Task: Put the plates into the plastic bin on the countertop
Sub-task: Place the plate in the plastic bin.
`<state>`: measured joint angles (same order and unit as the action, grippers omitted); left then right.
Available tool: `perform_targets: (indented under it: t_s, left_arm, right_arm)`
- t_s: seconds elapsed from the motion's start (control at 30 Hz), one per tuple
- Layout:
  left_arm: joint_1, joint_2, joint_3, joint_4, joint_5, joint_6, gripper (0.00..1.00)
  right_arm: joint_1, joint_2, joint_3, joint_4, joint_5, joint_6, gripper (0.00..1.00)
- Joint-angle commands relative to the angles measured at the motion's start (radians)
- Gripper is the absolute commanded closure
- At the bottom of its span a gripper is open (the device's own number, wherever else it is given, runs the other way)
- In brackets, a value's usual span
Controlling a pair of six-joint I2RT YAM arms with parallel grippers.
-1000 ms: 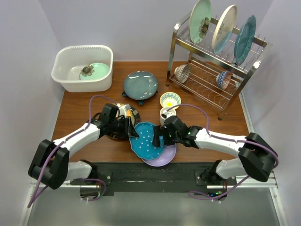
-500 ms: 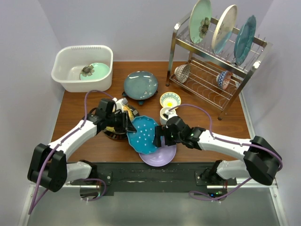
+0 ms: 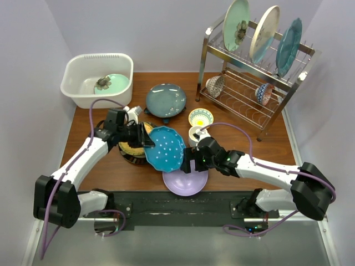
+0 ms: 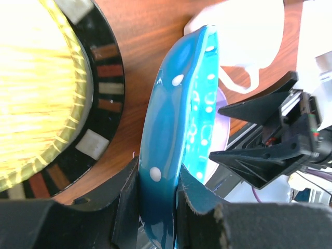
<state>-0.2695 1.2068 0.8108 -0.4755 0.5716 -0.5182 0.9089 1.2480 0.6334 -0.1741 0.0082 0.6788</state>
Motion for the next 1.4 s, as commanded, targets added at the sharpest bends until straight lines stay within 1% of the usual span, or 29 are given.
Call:
perform_targets:
  t_s: [0.0,0.37,0.53,0.83,1.0,1.13,1.37]
  left_arm:
    - [0.042,-0.053,0.116,0.025,0.128,0.02,1.0]
    - [0.084,-0.056,0.166,-0.017,0.14,0.046,1.0]
    - [0.098,-0.03,0.237,-0.058,0.125,0.081,1.0]
    - [0.128,0.054,0.356,-0.078,0.099,0.129,1.0]
    - [0.151,0.1,0.429,-0.069,0.097,0.135,1.0]
    - [0.191,0.134,0.493,-0.055,0.105,0.132,1.0]
    - [0.26,0.192,0.571,-0.003,0.102,0.078,1.0]
  right_arm:
    - [0.005,-0.021,0.002,0.024,-0.001,-0.007,0.01]
    - [0.005,-0.012,0.005,0.022,-0.004,-0.007,0.01]
    - [0.004,-0.001,0.003,0.022,-0.005,-0.007,0.01]
    - [0.004,0.002,0.002,0.022,-0.005,-0.007,0.01]
    - [0.004,0.002,-0.006,0.021,-0.001,-0.007,0.01]
    - [0.002,0.004,-0.014,0.024,-0.001,-0.004,0.01]
    - [0.004,0.013,-0.012,0.027,-0.001,-0.005,0.01]
